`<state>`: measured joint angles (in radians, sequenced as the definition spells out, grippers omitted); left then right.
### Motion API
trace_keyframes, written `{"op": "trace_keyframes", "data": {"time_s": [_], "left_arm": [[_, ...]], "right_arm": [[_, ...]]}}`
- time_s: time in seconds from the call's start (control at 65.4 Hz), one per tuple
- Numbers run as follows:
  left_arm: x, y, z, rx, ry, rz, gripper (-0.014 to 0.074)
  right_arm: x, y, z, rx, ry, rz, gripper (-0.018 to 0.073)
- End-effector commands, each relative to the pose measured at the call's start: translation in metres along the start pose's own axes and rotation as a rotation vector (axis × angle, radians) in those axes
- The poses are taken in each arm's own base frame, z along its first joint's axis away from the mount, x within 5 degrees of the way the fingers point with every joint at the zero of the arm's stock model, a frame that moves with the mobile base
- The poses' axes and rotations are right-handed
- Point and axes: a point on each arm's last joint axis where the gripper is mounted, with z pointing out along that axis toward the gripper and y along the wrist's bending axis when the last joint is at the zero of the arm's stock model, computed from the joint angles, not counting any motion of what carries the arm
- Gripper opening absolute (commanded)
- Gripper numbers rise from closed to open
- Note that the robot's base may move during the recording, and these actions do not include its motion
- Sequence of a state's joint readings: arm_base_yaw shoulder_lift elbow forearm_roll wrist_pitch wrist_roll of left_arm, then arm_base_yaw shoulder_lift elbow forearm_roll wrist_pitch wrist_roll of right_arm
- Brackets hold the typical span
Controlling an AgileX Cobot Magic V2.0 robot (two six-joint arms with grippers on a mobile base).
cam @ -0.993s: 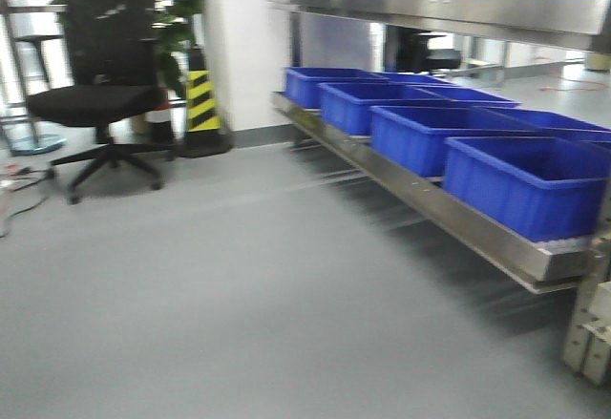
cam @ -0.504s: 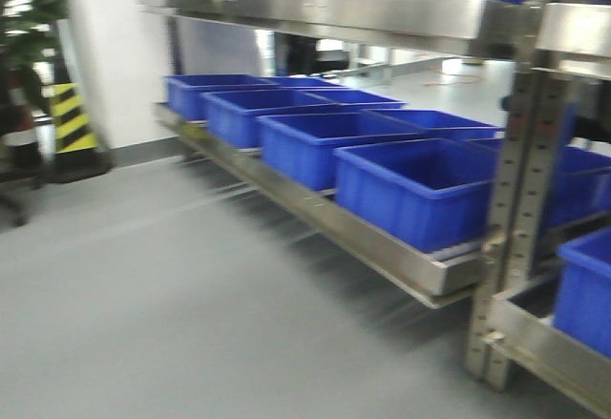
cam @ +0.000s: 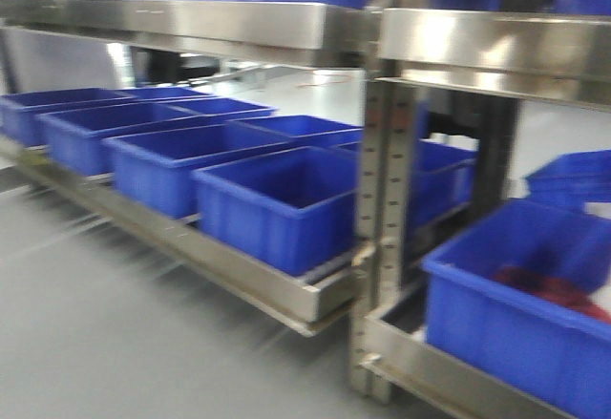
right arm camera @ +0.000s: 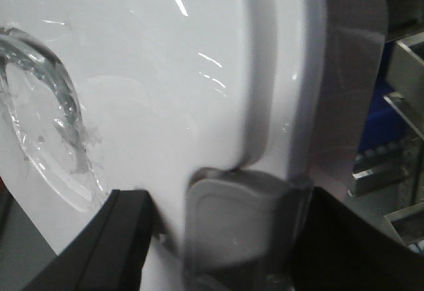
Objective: Grab white bin and place on right shelf
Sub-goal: 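Drive toward the steel shelf rack of blue crates holding the bin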
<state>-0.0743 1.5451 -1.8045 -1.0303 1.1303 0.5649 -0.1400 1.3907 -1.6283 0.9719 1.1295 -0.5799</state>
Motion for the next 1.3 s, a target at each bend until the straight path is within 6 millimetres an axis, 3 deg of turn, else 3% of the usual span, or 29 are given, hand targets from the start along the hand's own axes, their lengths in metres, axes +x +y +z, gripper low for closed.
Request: {"op": "trace_keyframes", "data": {"time_s": [0.0, 1.284], "left_arm": [[0.0024, -0.0559, -0.0057, 0.300, 0.054, 0.036, -0.0126], [0.0022, -0.0558, -0.0057, 0.299, 0.052, 0.036, -0.0126]], "right_arm": [[-0.0103, 0.0669, -0.0200, -0.402, -0.069, -0.001, 0.0072], [-0.0103, 0.0669, -0.0200, -0.402, -0.069, -0.001, 0.0072]]}}
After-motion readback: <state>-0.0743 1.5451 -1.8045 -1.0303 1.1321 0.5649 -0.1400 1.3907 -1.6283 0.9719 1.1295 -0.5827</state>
